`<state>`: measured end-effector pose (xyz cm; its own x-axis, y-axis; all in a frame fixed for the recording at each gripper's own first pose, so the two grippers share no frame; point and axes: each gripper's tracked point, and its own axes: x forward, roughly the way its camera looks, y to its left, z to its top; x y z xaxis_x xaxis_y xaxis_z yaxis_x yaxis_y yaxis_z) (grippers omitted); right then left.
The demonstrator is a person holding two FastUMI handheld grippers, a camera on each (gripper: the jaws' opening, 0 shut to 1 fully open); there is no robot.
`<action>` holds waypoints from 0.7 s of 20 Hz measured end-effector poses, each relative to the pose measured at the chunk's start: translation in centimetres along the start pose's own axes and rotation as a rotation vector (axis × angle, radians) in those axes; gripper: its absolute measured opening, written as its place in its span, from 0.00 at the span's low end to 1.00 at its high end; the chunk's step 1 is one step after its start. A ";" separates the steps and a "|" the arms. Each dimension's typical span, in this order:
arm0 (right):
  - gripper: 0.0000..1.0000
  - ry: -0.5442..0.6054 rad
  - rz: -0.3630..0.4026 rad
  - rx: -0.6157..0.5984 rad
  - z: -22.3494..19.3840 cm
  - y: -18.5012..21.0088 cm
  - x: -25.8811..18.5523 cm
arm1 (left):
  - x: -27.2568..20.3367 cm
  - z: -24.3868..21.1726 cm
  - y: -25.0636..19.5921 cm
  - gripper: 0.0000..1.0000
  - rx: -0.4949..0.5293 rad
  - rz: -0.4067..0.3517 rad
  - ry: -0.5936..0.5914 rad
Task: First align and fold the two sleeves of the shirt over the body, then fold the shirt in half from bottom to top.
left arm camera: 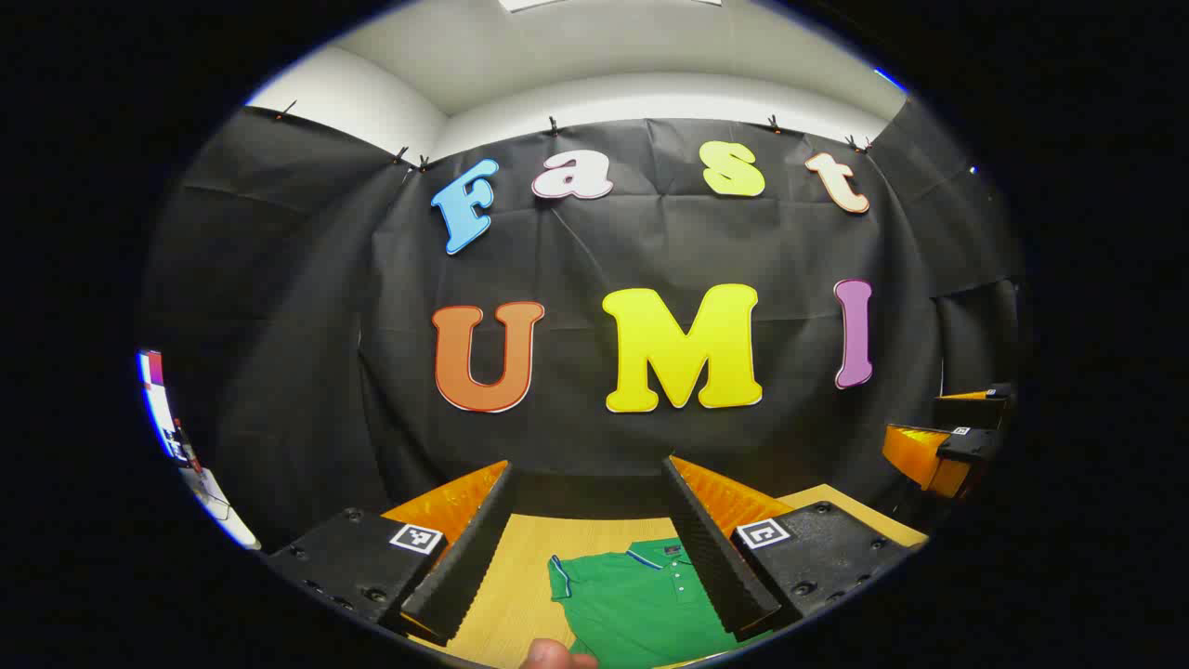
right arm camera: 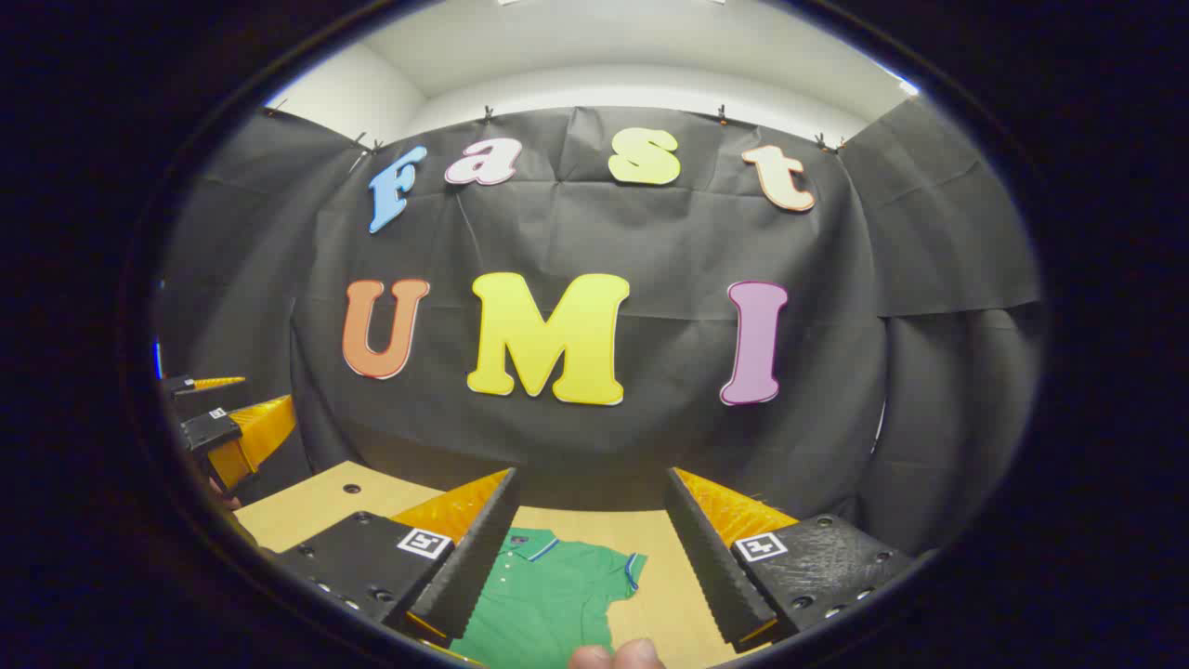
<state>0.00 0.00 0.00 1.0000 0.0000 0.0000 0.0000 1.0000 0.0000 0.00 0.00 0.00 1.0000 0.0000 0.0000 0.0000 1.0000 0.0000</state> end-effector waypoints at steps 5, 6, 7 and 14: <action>0.95 0.007 -0.004 0.004 0.0 -0.6 0.5 | 0.2 -0.5 -0.1 0.99 -0.018 -0.007 0.029; 0.96 0.004 -0.008 0.003 0.0 -0.7 0.6 | 0.3 -0.6 -0.1 0.99 -0.017 -0.011 0.034; 0.95 0.005 -0.010 0.008 0.0 -0.7 0.5 | 0.3 -0.6 -0.2 0.99 -0.014 -0.013 0.039; 0.95 0.012 -0.011 0.016 -0.3 -0.2 0.7 | 1.2 -1.0 -0.2 0.99 -0.009 -0.019 0.055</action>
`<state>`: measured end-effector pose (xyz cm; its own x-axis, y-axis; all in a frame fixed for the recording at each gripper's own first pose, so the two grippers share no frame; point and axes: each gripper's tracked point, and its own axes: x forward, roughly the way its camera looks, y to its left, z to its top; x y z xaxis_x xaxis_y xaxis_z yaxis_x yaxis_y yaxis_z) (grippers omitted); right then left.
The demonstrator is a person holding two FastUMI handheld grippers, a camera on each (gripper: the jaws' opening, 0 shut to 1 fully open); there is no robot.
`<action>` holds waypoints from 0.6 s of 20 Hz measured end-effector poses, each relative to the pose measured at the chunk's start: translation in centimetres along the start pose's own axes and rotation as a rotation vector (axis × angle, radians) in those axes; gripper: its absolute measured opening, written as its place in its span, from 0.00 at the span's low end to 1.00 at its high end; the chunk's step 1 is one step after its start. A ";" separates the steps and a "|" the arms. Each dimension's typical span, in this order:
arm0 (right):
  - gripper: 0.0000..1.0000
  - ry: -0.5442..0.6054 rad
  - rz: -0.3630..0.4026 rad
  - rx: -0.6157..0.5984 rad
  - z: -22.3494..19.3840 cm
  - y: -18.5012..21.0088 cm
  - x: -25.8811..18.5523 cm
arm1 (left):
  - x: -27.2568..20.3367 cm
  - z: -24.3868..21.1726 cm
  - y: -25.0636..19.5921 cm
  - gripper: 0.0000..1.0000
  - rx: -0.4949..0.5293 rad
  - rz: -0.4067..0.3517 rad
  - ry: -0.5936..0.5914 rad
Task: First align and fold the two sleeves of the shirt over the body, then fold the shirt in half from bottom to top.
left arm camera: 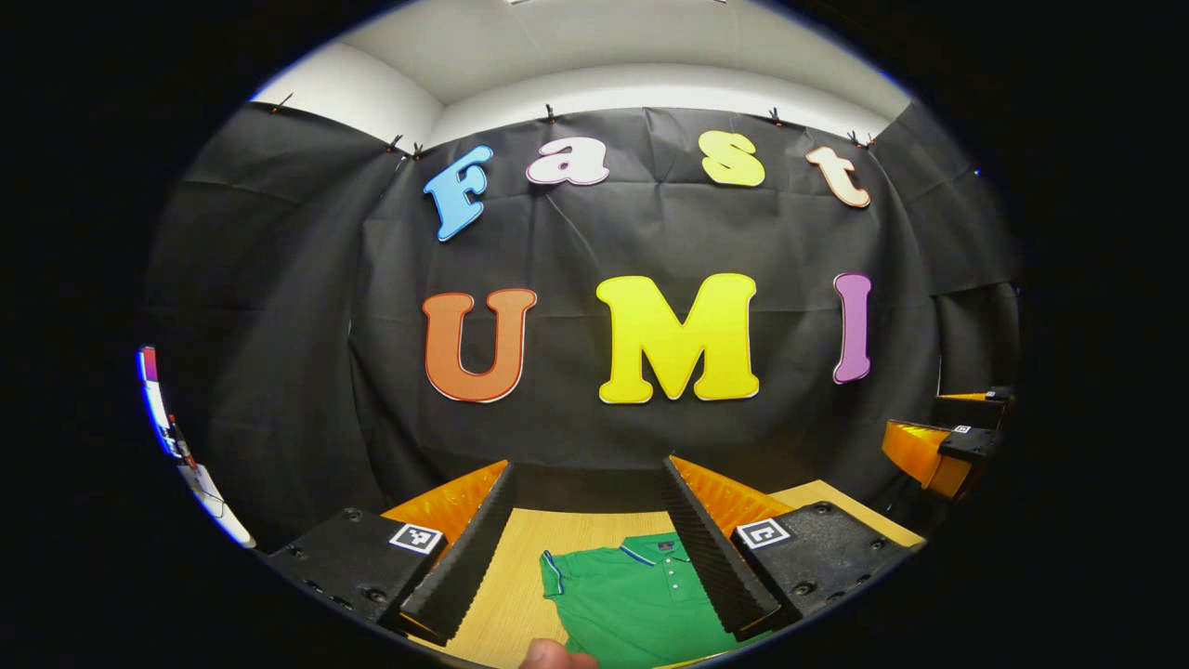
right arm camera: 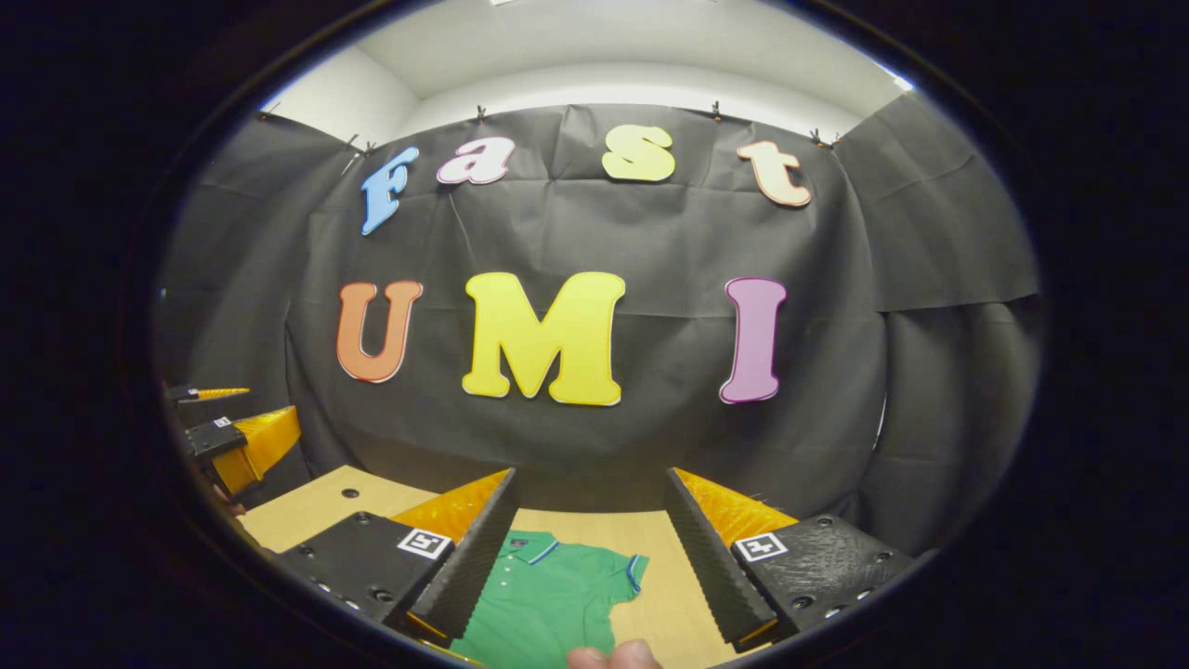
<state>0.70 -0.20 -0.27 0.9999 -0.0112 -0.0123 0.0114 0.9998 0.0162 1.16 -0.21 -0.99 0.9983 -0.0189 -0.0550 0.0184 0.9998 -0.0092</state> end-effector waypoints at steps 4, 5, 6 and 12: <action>0.96 0.013 0.001 -0.006 -0.3 0.2 0.1 | 0.3 -0.2 0.3 0.99 -0.002 0.000 0.004; 0.96 0.016 0.001 -0.007 -0.4 0.2 0.2 | 0.3 -0.2 0.3 0.99 0.000 -0.003 0.004; 0.95 0.017 0.002 -0.006 -0.4 0.4 0.3 | 0.5 -0.3 0.4 0.99 0.001 -0.005 0.002; 0.95 0.034 0.005 -0.008 -0.8 0.2 1.2 | 1.3 -0.9 -0.2 0.99 0.002 -0.028 0.015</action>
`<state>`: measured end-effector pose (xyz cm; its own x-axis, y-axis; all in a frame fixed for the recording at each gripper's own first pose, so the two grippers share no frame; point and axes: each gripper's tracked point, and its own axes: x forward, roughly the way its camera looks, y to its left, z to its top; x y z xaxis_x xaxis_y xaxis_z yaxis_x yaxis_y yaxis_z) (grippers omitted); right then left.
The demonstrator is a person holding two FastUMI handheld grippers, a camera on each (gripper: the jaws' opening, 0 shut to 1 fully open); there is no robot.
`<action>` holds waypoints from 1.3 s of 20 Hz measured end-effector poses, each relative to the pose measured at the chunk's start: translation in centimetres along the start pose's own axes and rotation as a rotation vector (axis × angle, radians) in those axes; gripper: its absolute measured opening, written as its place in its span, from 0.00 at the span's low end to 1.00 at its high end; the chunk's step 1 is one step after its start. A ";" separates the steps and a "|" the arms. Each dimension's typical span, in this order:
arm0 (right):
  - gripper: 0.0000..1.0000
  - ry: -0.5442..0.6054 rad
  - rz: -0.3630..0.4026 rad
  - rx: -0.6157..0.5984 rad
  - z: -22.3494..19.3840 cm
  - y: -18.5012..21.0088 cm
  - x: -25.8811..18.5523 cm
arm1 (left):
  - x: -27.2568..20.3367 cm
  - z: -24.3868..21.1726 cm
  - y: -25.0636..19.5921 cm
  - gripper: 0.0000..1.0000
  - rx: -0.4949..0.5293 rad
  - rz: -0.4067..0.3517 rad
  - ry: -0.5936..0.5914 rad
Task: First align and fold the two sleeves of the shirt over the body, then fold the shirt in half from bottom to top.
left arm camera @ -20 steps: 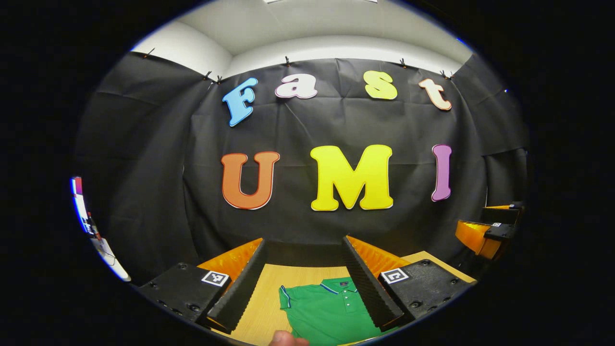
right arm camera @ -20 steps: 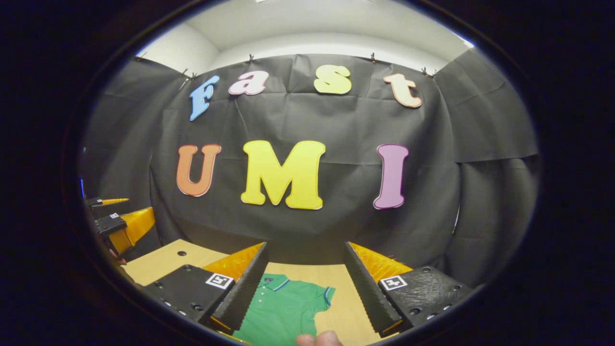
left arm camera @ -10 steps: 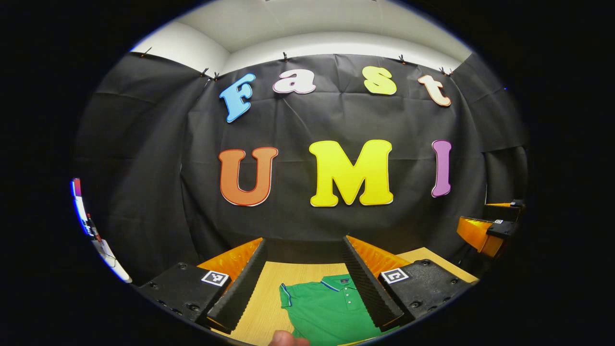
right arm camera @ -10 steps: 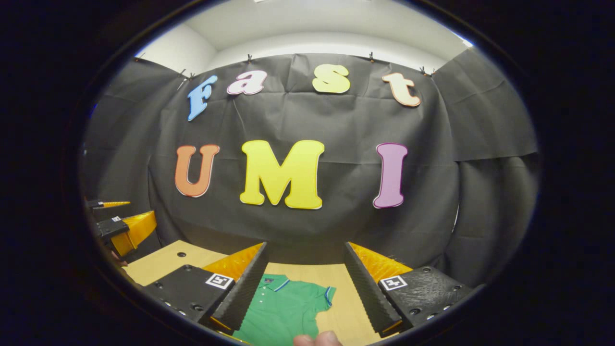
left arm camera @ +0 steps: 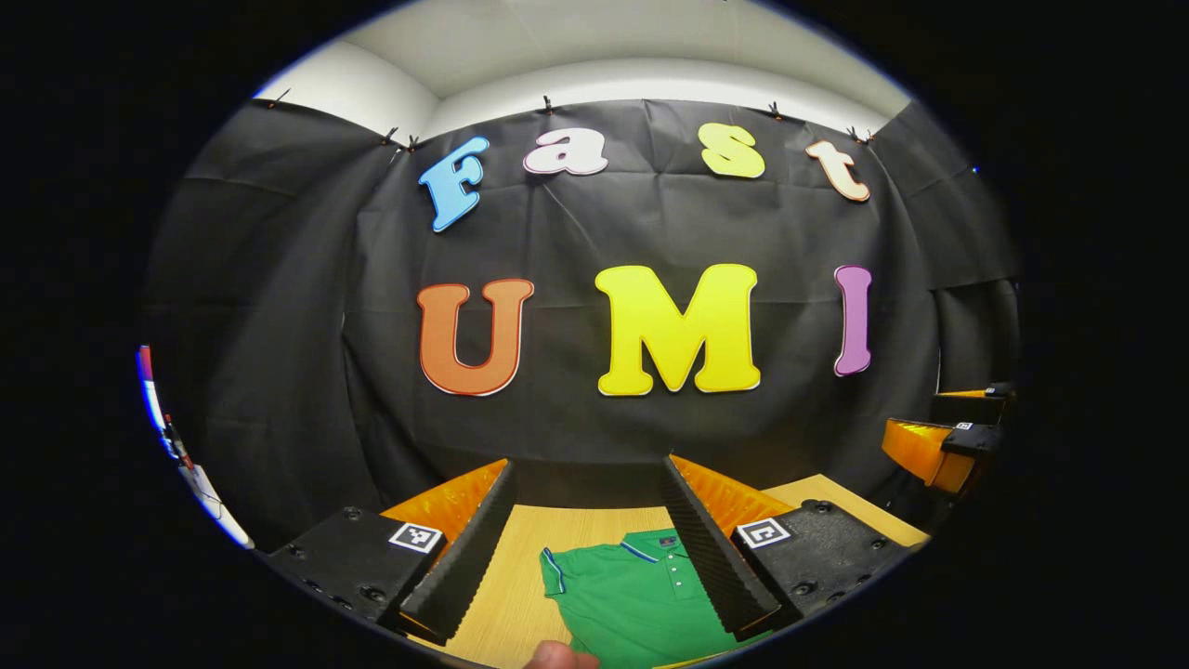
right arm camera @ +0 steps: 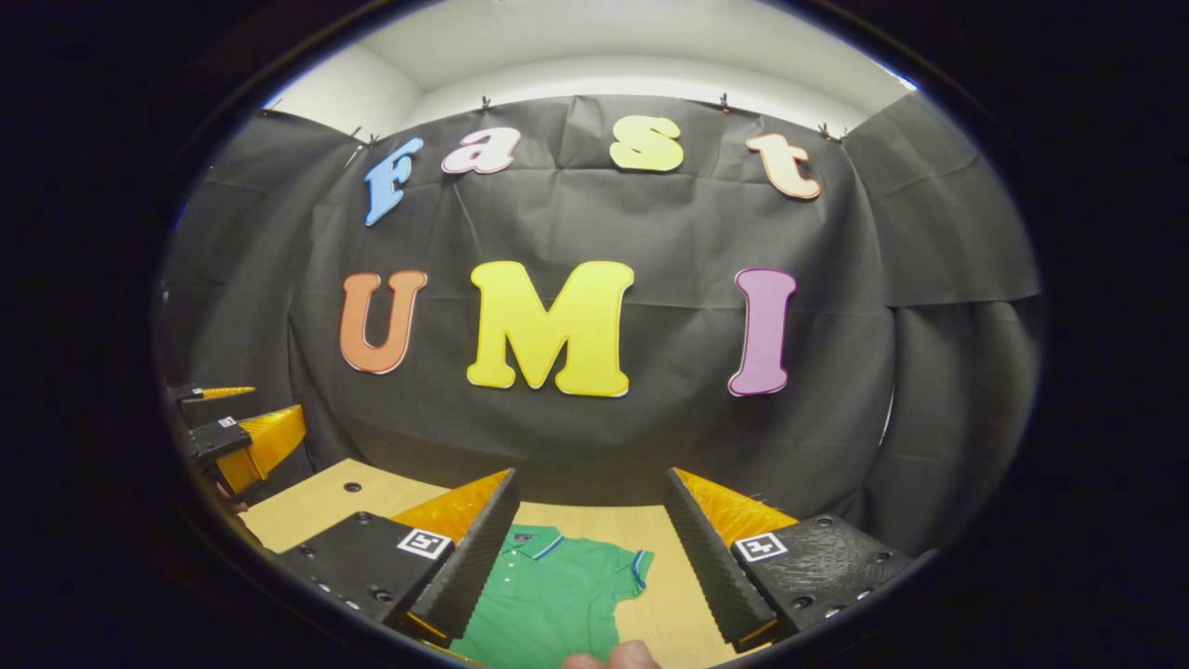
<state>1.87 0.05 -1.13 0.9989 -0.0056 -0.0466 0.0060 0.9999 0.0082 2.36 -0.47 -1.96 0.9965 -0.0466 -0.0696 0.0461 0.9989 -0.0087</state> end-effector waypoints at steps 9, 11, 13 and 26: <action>0.95 0.136 -0.007 -0.031 -5.8 -2.5 3.2 | 1.0 -1.4 -1.7 0.99 0.004 -0.023 0.032; 0.95 0.201 0.003 -0.037 -8.4 -3.4 4.7 | 1.5 -1.2 -2.0 0.99 0.009 -0.026 0.022; 0.97 0.256 0.001 -0.053 -10.7 -4.5 6.2 | 1.9 -1.2 -2.4 0.99 0.013 -0.024 0.018; 0.96 0.541 0.014 -0.052 -25.4 -8.1 17.0 | 4.0 -1.6 -2.8 0.99 0.033 0.017 0.044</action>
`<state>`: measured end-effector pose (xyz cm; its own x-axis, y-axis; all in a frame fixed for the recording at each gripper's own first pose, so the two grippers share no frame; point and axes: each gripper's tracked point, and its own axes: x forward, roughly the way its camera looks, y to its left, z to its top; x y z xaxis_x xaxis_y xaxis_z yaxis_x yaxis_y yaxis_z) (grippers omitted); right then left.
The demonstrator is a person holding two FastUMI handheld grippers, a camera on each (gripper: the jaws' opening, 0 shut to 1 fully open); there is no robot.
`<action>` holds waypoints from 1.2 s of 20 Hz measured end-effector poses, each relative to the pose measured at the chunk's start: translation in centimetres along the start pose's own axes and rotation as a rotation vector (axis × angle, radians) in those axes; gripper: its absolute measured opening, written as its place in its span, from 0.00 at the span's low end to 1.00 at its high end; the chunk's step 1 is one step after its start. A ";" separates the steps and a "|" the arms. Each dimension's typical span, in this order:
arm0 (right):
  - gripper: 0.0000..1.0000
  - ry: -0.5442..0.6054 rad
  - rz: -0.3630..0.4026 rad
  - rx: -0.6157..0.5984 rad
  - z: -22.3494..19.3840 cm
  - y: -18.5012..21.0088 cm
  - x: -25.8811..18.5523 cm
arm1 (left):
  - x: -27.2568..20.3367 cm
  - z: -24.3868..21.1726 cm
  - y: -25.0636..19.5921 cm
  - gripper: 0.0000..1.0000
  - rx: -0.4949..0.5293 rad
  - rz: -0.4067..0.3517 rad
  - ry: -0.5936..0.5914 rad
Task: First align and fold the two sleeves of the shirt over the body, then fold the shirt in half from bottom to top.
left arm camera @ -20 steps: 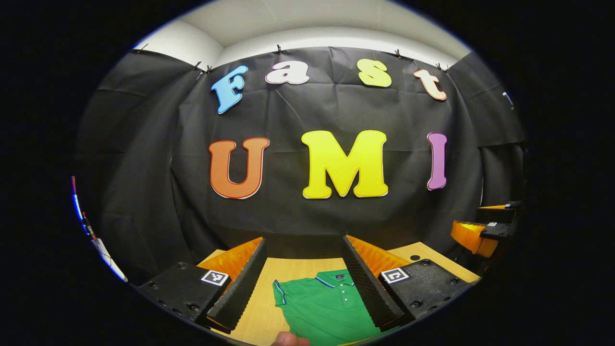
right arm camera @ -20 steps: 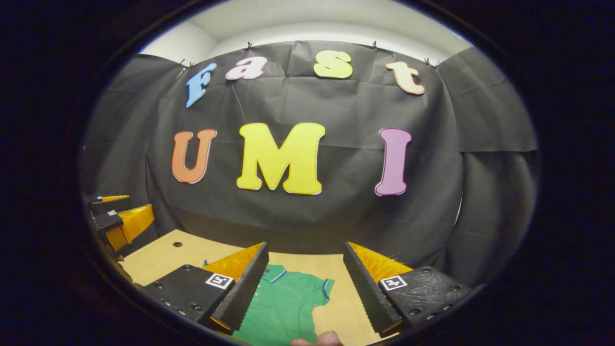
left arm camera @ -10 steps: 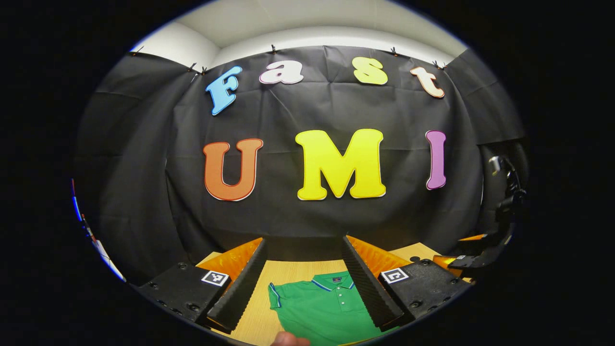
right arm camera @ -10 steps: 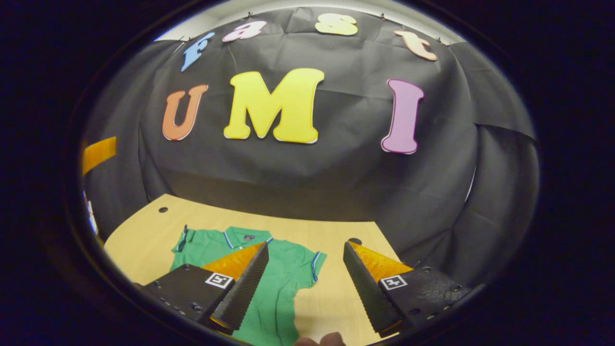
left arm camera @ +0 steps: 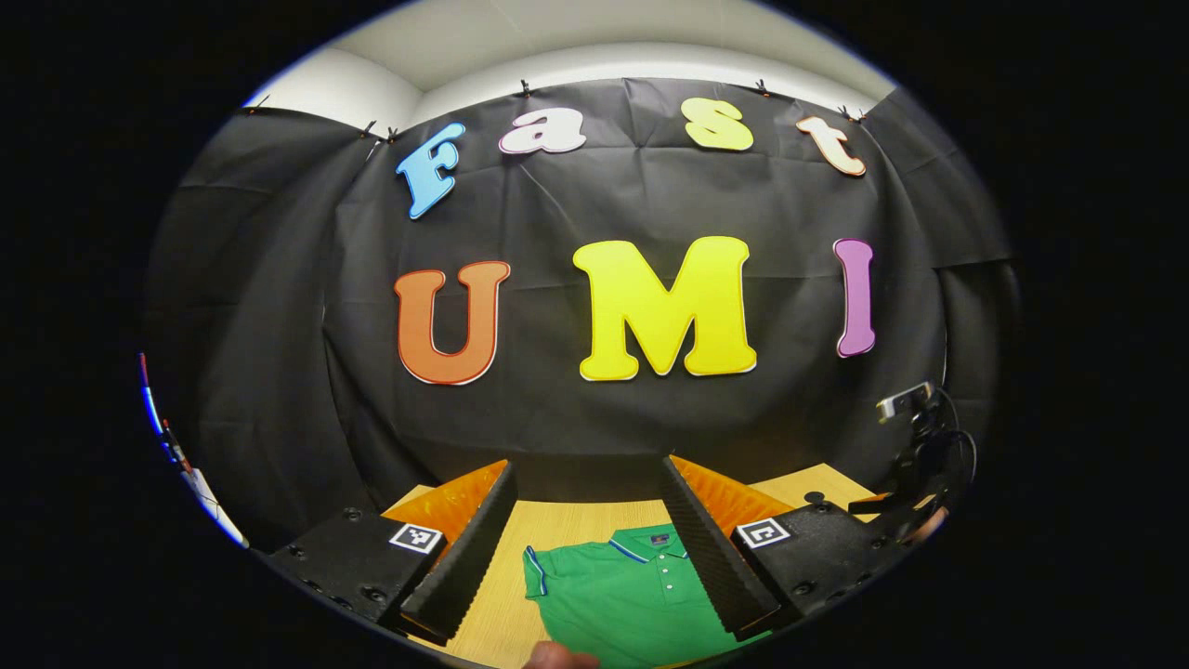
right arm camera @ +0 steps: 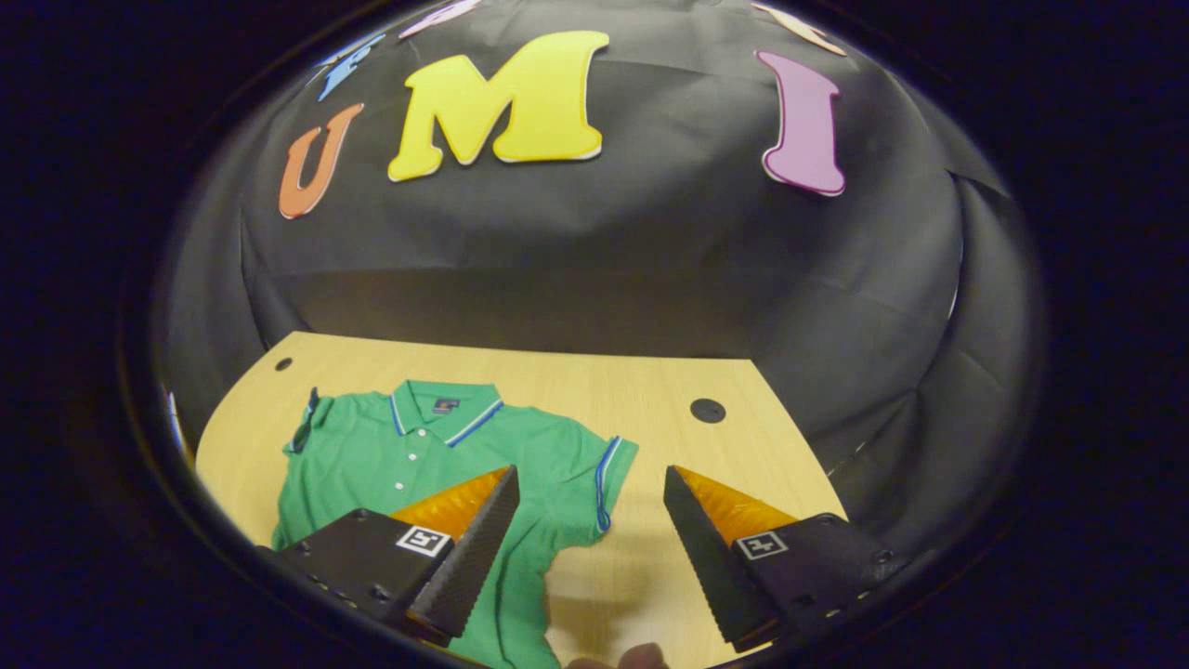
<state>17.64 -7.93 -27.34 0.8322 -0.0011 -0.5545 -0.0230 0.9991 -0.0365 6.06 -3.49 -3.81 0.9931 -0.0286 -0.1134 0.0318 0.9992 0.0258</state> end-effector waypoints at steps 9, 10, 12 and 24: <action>0.96 0.149 0.002 -0.003 -5.6 -1.7 9.0 | 0.5 -1.2 0.0 0.99 -0.004 0.044 0.053; 0.96 0.159 0.002 0.003 -6.0 -1.8 9.5 | 0.6 -1.3 0.0 0.99 -0.007 0.045 0.056; 0.96 0.178 0.010 0.010 -6.5 -1.7 10.2 | 0.8 -1.4 -0.1 0.99 -0.004 0.049 0.060; 0.03 0.268 0.093 0.153 -7.8 -0.8 11.3 | 0.9 -1.3 -2.0 0.99 0.013 0.019 0.063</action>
<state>22.75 -9.09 -40.09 0.6544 0.0997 -0.7495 0.0084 0.9903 0.1390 6.77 -5.47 -5.25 0.9845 -0.0074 -0.1750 0.0148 0.9990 0.0415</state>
